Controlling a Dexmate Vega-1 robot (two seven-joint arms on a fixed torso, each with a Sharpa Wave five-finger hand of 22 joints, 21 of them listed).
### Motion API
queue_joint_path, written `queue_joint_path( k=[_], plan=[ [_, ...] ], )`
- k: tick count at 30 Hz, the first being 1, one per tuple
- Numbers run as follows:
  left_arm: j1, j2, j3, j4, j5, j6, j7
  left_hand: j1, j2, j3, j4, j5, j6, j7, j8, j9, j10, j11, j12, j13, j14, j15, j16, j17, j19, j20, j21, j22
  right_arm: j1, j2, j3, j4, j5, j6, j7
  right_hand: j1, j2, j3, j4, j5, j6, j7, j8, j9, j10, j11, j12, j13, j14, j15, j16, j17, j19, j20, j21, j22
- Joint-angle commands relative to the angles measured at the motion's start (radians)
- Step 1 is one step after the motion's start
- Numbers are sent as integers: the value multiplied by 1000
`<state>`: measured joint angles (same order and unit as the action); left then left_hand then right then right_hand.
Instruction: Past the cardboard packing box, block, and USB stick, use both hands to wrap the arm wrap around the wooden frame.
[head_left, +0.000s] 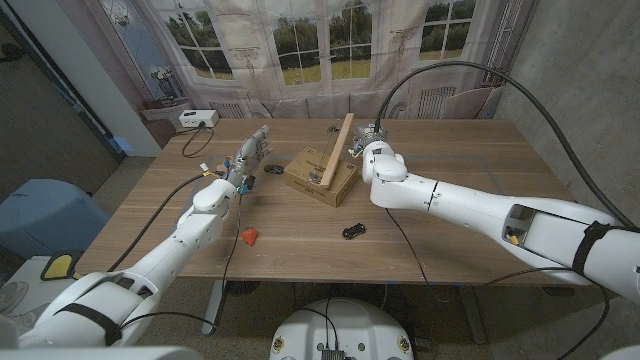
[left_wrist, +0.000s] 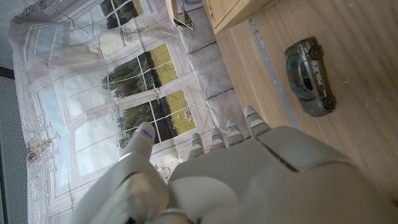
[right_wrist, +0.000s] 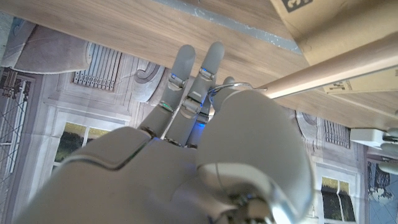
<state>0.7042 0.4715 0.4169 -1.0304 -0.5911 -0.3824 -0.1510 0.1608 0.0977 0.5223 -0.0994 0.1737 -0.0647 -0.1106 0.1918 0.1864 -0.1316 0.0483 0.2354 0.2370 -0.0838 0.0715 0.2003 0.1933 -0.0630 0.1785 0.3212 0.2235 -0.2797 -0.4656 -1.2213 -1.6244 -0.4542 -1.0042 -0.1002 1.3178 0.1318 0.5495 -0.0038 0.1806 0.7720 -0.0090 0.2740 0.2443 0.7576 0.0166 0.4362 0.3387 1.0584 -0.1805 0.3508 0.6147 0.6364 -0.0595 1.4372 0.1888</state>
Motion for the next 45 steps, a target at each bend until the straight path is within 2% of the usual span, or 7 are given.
queue_joint_path(
  k=[1,15,19,20,24,32,45],
  plan=[
    [34,15,-8,-53,-5,2,13,-5,2,7,-2,0,-7,-3,0,1,-7,-1,2,2,-4,3,-1,1,2,7,1,2,-88,-39,84,-95,-82,70,-108,8,-16,153,-171,-11,47,-12,14,2,33,2,-7,-8,12,-53,-8,-19,-14,-151,22,4],
    [77,37,-27,-95,-19,-13,17,-6,2,8,-2,0,-5,-3,1,1,-5,-1,3,2,-4,2,-1,1,3,5,1,2,-172,-22,170,-112,-215,186,-259,17,-23,106,-168,-10,106,-31,22,4,108,-26,-13,-23,85,-52,11,-47,-38,-144,42,-3],
    [82,40,-30,-97,-23,-18,12,-7,2,8,-1,0,-5,-3,1,1,-4,-1,3,2,-4,1,-1,1,3,6,1,2,-184,-10,187,-107,-251,207,-283,40,-24,63,-164,-9,-192,-36,-98,-5,140,-30,-45,-38,120,-52,7,-87,-45,-140,51,-10],
    [83,41,-31,-97,-24,-19,11,-7,2,8,-1,0,-6,-4,1,1,-5,-2,2,2,-4,1,-1,1,3,5,1,2,-187,-7,191,-106,-261,211,-291,42,-26,56,-163,-10,-250,-35,-105,-9,147,-35,-48,-40,125,-51,7,-93,-47,-140,49,-10],
    [88,44,-34,-99,-29,-22,5,-7,2,8,-1,0,-8,-4,0,1,-6,-1,2,2,-5,1,-2,1,3,5,1,2,-196,4,204,-104,-297,224,-307,42,-30,46,-162,-9,-274,-18,-96,-14,159,-41,-49,-36,135,-51,7,-100,-53,-139,46,-10],
    [101,51,-42,-107,-33,-30,5,-8,3,8,-1,0,-9,-4,0,1,-5,0,3,2,-6,0,-2,2,3,5,1,2,-210,19,221,-105,-357,243,-309,42,-33,28,-158,-7,-529,-29,-111,-37,178,-37,-62,-38,155,-51,12,-102,-66,-133,34,-12],
    [116,65,-53,-121,-45,-34,-6,-9,3,9,-1,0,-9,-4,0,1,-4,0,3,1,-5,0,-2,2,3,5,1,2,-205,26,225,-106,-471,271,-290,20,-93,-27,-158,-4,-504,-92,-72,-48,212,-112,-76,-53,163,-55,-7,-138,-94,-137,51,-5]
  ],
)
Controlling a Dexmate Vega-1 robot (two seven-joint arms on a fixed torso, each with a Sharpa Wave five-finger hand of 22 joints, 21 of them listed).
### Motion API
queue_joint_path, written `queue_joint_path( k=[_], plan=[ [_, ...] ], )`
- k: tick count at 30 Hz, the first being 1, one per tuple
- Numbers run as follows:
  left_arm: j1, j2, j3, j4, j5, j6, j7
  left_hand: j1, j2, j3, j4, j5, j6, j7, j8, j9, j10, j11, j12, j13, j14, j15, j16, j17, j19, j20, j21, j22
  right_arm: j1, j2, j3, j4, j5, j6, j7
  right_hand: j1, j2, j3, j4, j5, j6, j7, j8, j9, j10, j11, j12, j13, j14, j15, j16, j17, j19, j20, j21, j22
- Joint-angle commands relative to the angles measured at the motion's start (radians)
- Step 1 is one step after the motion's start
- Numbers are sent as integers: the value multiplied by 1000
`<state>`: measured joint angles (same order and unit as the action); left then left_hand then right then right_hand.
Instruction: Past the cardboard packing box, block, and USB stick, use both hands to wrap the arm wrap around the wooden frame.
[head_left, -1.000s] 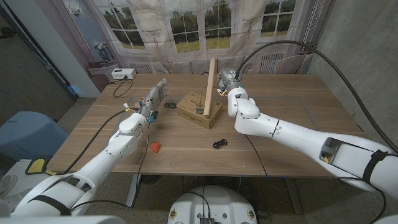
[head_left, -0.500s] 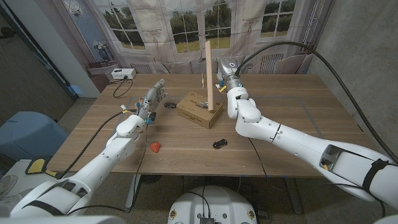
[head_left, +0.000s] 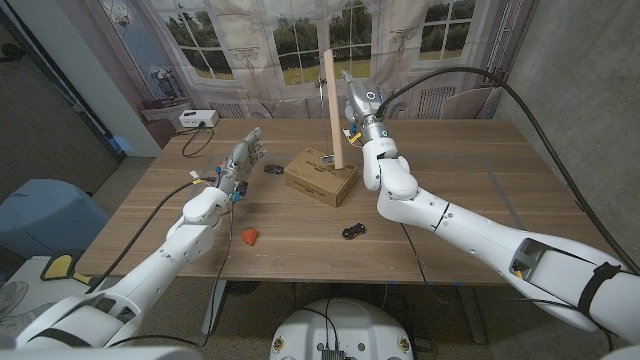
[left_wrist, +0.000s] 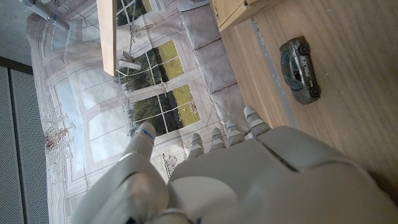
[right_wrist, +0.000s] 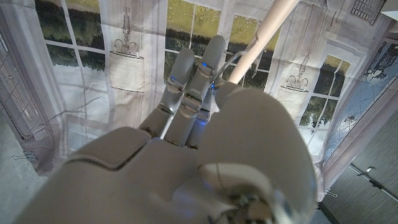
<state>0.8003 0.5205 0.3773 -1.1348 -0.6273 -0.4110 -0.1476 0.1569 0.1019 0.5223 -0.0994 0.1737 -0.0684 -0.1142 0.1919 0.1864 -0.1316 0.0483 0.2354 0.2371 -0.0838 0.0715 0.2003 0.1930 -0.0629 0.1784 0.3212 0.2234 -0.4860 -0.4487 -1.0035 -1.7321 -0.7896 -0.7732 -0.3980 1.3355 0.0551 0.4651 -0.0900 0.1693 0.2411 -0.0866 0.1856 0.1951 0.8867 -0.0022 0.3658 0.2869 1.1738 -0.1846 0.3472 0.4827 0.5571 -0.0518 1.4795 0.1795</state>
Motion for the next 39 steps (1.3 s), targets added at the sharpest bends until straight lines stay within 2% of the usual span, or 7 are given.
queue_joint_path(
  k=[1,9,21,24,28,30,39],
  plan=[
    [20,16,-14,-17,-11,-5,-13,-5,-1,9,-1,0,-5,0,0,1,-4,-1,3,1,-5,1,-1,2,3,5,2,2,5,6,7,2,-144,47,14,2,-17,53,-70,9,42,-13,23,1,84,-95,-7,-2,49,-51,-4,-9,-18,-144,9,5],
    [24,30,-17,-41,-10,5,-13,-7,-1,9,0,-1,-8,-3,-1,1,0,-3,5,1,0,0,1,2,6,7,3,2,27,-16,14,-3,-206,109,54,-6,-18,28,-60,19,145,6,53,1,109,-115,-17,-9,62,-52,-3,-18,-52,-143,4,2],
    [65,72,-28,-140,6,32,30,-8,-1,10,0,-1,-23,-6,-6,1,4,-4,6,1,13,-3,5,2,14,8,6,2,53,-58,29,-42,-276,234,175,-22,-25,-3,-49,31,88,15,19,2,128,-135,-31,-14,67,-52,8,2,-110,-142,0,6],
    [79,80,-33,-167,8,36,44,-7,-1,11,-2,0,-52,5,-14,1,8,-3,8,1,19,-6,6,1,19,8,8,2,61,-70,38,-58,-283,272,226,-19,-22,-8,-50,36,102,52,23,2,132,-135,-36,-16,63,-52,7,4,-119,-144,2,7],
    [100,92,-38,-203,14,43,64,-6,-1,12,-3,1,-62,1,-16,1,12,-2,9,1,24,-7,7,1,22,9,10,2,72,-77,47,-82,-299,301,316,-16,-16,-19,-48,44,155,134,40,3,138,-139,-47,-20,54,-53,4,10,-133,-143,5,7],
    [109,98,-40,-222,17,48,72,-5,-1,12,-4,1,-64,0,-16,1,11,-3,9,1,24,-8,7,1,23,10,10,1,79,-79,46,-91,-321,310,359,-13,-17,-20,-50,45,148,141,36,3,142,-141,-47,-20,53,-53,4,10,-135,-144,6,8],
    [155,152,-46,-333,46,108,123,-2,-2,14,-8,2,-70,-3,-14,1,10,-5,8,1,25,-9,5,0,24,8,10,1,90,-78,56,-112,-376,383,465,-10,-16,-32,-48,51,115,86,21,3,136,-148,-55,-11,56,-52,8,20,-161,-143,-1,5]
  ],
)
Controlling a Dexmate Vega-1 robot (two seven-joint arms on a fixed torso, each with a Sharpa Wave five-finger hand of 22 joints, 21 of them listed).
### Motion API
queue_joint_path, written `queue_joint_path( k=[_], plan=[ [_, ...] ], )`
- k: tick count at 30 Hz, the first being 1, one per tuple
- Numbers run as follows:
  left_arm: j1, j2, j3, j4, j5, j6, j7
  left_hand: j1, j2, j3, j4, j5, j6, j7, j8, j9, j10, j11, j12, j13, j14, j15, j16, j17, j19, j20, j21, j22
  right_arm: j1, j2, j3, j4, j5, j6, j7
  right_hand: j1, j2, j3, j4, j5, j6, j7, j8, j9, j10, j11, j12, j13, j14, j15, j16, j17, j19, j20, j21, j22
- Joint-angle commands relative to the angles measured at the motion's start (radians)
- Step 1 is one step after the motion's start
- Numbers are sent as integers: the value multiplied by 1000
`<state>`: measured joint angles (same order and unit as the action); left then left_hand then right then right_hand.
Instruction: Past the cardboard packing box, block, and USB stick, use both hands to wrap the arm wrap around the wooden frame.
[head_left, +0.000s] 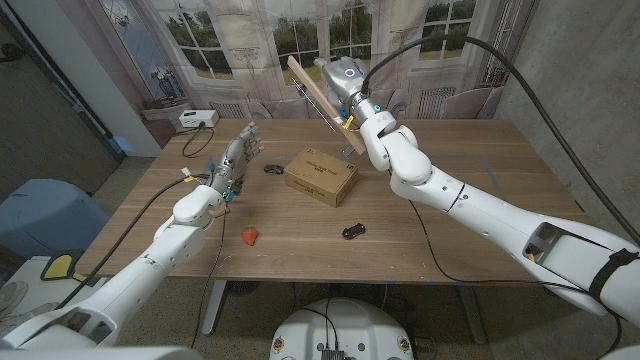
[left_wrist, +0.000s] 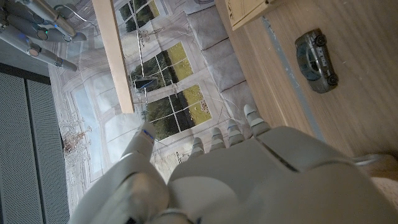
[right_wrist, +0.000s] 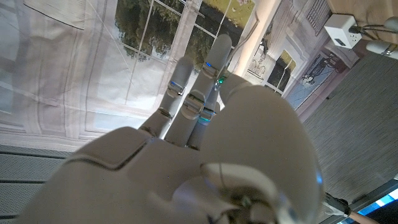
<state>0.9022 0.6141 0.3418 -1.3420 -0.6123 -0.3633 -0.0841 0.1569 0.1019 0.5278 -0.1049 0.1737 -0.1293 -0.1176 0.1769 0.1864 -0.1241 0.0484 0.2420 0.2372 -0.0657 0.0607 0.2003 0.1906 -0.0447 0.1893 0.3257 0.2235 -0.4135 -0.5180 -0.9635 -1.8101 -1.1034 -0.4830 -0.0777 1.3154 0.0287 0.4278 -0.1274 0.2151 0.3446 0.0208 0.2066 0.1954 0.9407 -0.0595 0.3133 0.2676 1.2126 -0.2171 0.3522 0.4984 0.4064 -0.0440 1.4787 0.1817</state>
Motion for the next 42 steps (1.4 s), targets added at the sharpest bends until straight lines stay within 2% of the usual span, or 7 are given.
queue_joint_path(
  k=[1,10,18,26,30,36,42],
  plan=[
    [59,66,-12,-140,35,70,67,-1,-3,9,-3,2,-9,-1,2,1,3,-3,2,1,6,1,5,2,5,-3,5,1,17,-8,17,-33,-71,99,142,9,10,5,-11,6,13,-23,1,3,82,-93,-2,10,17,-19,3,5,-11,-150,0,3],
    [117,203,-42,-335,67,258,138,21,-28,9,-31,4,-22,-3,7,1,20,7,8,1,31,6,11,1,9,-10,6,-1,1,-24,50,-48,-88,176,123,9,15,-2,-8,9,34,-37,7,3,80,-98,-3,20,14,-20,3,10,-19,-150,0,3],
    [219,415,-131,-600,76,571,248,44,-88,-7,-60,-2,22,28,33,2,61,14,25,5,104,1,33,7,35,-7,14,-3,-10,-59,89,-41,-72,265,56,13,17,-9,-9,12,55,-49,13,3,87,-103,-4,25,10,-20,1,15,-28,-151,1,3],
    [246,597,-201,-823,69,965,346,95,-109,-4,-69,3,118,58,64,5,117,2,47,12,148,-15,45,13,86,-23,33,-4,-11,-65,170,-20,93,351,36,15,19,-14,-9,14,62,-50,13,3,88,-109,-10,23,10,-20,1,18,-33,-152,2,4],
    [226,630,-206,-896,71,1149,409,133,-126,-4,-71,6,154,65,72,6,151,-11,60,16,197,-34,60,16,134,-39,53,-3,-13,-77,193,-14,117,366,13,17,21,-16,-9,15,62,-49,12,3,88,-109,-12,23,10,-20,0,18,-35,-152,2,4],
    [156,603,-151,-941,90,1372,495,188,-143,-2,-73,11,214,67,86,6,216,-32,83,20,251,-53,77,18,188,-41,76,-2,-24,-95,224,-15,153,361,15,18,22,-20,-9,15,65,-48,12,3,90,-106,-15,22,11,-20,-1,18,-37,-152,4,4],
    [-42,590,54,-952,183,1552,465,226,-154,0,-77,14,227,58,88,6,219,-38,82,22,226,-49,61,14,194,-30,77,-4,-34,-117,256,-32,189,353,25,20,25,-23,-9,15,68,-48,12,3,94,-103,-17,21,12,-20,-2,18,-40,-152,5,5]
  ],
)
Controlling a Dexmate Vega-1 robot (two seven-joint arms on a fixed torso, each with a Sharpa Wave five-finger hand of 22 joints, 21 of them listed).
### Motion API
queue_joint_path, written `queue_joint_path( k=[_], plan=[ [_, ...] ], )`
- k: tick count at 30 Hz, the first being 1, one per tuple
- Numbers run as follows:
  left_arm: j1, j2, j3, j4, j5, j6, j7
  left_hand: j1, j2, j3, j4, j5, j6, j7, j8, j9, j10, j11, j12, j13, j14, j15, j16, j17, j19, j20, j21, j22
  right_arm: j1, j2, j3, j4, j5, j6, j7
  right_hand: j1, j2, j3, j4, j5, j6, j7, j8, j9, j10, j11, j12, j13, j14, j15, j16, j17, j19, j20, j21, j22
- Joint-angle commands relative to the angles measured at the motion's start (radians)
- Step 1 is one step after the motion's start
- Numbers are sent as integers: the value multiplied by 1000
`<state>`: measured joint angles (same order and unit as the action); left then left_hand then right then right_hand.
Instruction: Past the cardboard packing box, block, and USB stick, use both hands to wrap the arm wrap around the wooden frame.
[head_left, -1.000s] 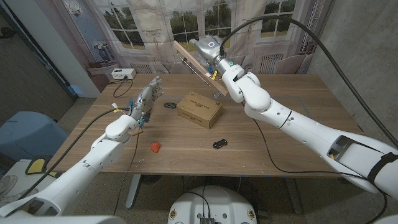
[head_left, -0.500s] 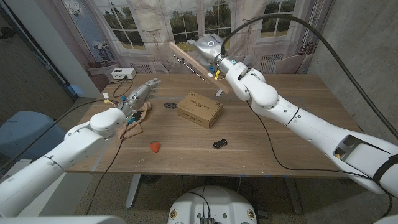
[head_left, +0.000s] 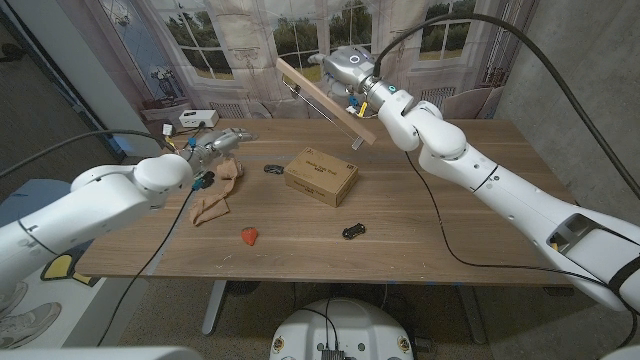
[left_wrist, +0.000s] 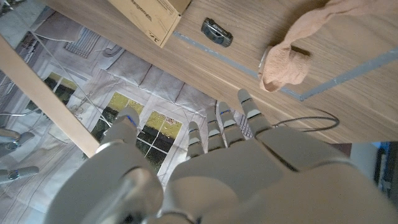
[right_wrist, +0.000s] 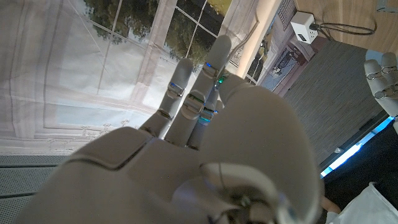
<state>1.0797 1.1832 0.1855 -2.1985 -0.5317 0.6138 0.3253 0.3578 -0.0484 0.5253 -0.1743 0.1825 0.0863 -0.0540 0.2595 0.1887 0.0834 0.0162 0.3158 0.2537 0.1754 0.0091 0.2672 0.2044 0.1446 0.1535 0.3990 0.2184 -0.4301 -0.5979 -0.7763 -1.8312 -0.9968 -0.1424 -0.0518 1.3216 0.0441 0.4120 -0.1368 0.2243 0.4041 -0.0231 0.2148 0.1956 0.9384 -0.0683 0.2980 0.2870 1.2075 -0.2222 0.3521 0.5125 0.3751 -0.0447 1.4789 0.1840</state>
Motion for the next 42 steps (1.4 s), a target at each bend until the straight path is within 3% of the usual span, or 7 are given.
queue_joint_path(
  k=[1,7,13,26,27,33,42],
  plan=[
    [-249,19,244,-94,123,592,46,37,-4,4,-8,7,13,-9,4,4,12,-20,8,5,-17,2,-8,-1,5,2,3,0,-19,-43,75,-18,87,10,3,14,10,-8,0,6,9,-4,3,3,97,-95,-1,2,18,-15,-1,4,-9,-152,5,2],
    [-384,-9,392,-41,231,625,-10,140,37,30,0,9,70,-49,12,5,37,-78,10,4,-2,-21,-17,-10,13,5,3,-5,-41,-66,112,-49,105,-8,-13,14,11,-12,0,6,12,-1,3,3,98,-95,-4,2,20,-15,-2,4,-11,-151,6,2],
    [-565,-28,611,22,396,657,-117,204,67,47,-6,7,92,-59,13,5,48,-80,7,0,0,-32,-25,-14,23,-5,6,-8,-58,-83,130,-71,106,-24,-23,16,13,-17,0,5,13,1,2,3,99,-96,-8,2,22,-15,-3,3,-15,-151,7,2],
    [-952,-103,1123,184,811,725,-442,291,67,49,-10,6,88,-80,1,6,49,-98,-3,-5,-27,-47,-47,-19,17,-26,1,-12,-69,-96,147,-90,112,-24,-40,18,16,-23,0,4,20,2,2,3,103,-91,-10,4,25,-15,-4,4,-19,-151,8,2],
    [-955,-104,1129,185,822,727,-454,294,68,49,-10,6,88,-81,1,6,47,-99,-4,-6,-26,-47,-47,-19,17,-28,1,-12,-69,-96,147,-90,112,-24,-40,19,17,-23,0,4,22,2,2,3,103,-91,-11,4,26,-15,-3,4,-19,-151,8,2],
    [-1111,-156,1349,280,1003,730,-638,357,66,44,-9,10,103,-135,-1,8,65,-117,-6,-11,-23,-80,-53,-21,25,-56,1,-15,-69,-91,143,-91,105,-25,-45,21,19,-27,-1,3,25,2,2,3,105,-87,-13,3,27,-15,-4,4,-18,-151,11,2],
    [-1311,-266,1645,425,1236,719,-947,415,31,17,-7,20,96,-158,-14,9,61,-130,-18,-17,-48,-88,-68,-23,16,-66,-7,-18,-77,-90,147,-100,100,-32,-54,24,22,-31,-2,2,30,0,2,3,106,-86,-17,4,31,-15,-4,5,-21,-151,11,2]
  ],
)
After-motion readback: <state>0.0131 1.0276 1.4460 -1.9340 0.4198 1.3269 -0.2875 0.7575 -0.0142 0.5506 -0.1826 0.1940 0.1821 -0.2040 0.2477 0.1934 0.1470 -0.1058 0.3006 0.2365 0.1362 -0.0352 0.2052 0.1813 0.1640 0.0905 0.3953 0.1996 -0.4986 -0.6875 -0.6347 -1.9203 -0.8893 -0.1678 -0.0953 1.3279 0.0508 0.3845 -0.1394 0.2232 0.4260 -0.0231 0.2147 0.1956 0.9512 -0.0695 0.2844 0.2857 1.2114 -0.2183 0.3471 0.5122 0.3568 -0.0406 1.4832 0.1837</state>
